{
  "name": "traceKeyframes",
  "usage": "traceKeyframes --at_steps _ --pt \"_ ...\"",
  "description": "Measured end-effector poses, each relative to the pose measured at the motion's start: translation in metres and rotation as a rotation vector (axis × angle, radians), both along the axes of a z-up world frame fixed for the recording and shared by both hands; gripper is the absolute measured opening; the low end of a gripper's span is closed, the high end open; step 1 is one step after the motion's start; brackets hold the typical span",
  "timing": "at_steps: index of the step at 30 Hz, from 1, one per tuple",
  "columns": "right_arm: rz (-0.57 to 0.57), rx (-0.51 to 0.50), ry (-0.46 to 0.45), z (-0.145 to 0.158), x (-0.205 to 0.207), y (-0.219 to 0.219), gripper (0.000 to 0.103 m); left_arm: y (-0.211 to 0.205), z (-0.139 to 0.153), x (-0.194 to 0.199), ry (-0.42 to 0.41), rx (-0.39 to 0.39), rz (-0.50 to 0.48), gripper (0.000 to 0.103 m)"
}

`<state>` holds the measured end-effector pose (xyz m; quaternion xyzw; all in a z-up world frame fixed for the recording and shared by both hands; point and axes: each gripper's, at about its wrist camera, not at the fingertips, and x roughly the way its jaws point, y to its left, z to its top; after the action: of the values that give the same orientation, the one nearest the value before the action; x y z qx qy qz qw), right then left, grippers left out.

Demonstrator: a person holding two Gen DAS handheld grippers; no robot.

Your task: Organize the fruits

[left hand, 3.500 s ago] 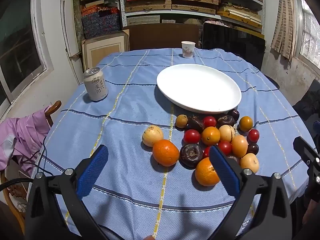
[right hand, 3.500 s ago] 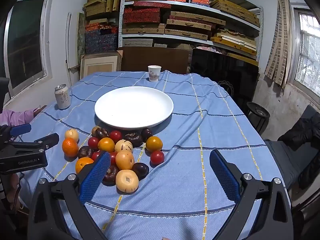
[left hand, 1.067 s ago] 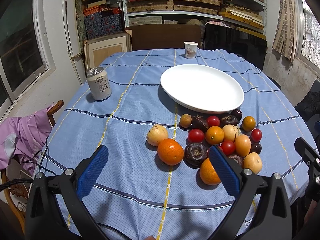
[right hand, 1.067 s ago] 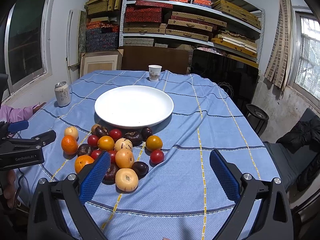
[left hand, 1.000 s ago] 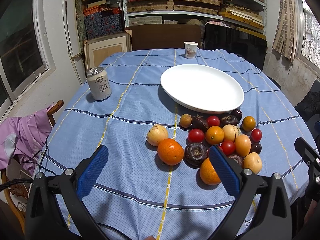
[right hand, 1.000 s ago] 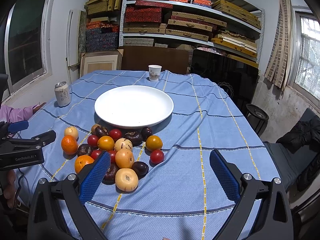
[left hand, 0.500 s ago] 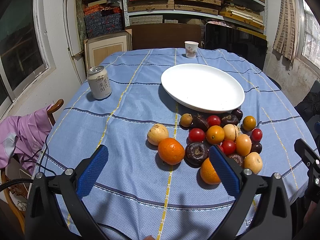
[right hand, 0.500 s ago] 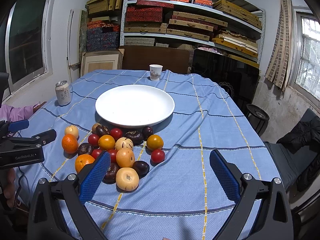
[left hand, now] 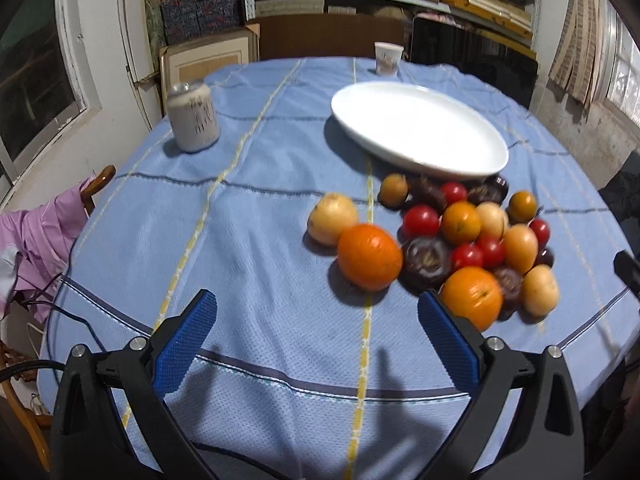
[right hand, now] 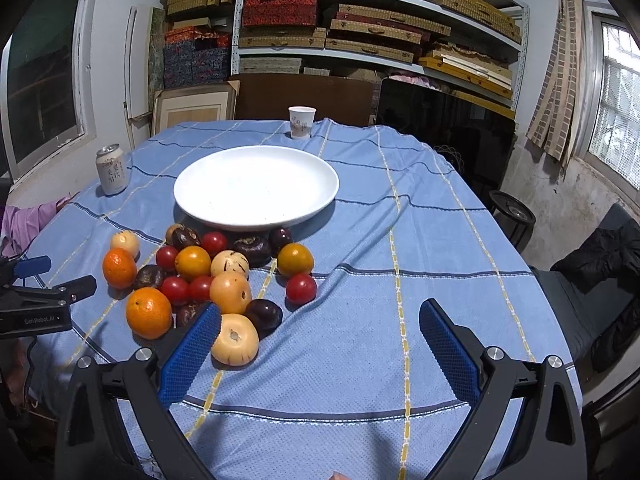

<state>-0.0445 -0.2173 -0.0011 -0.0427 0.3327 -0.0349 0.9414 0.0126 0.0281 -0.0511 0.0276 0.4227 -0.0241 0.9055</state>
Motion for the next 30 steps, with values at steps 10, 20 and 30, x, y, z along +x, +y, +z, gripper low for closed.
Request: traceKeyframes --at_steps 10,20,30 --pt "0.020 -0.001 0.020 -0.006 0.005 0.001 0.099 -0.015 -0.016 0.022 -0.008 -0.014 -0.064 0.091" --pt "0.016 0.007 0.035 -0.010 0.009 -0.001 0.099 -0.015 -0.031 0.035 -0.017 -0.140 -0.129 0.044" --pt "0.009 -0.008 0.057 -0.017 0.020 -0.006 0.099 -0.009 -0.021 0.021 -0.115 -0.202 -0.164 0.043"
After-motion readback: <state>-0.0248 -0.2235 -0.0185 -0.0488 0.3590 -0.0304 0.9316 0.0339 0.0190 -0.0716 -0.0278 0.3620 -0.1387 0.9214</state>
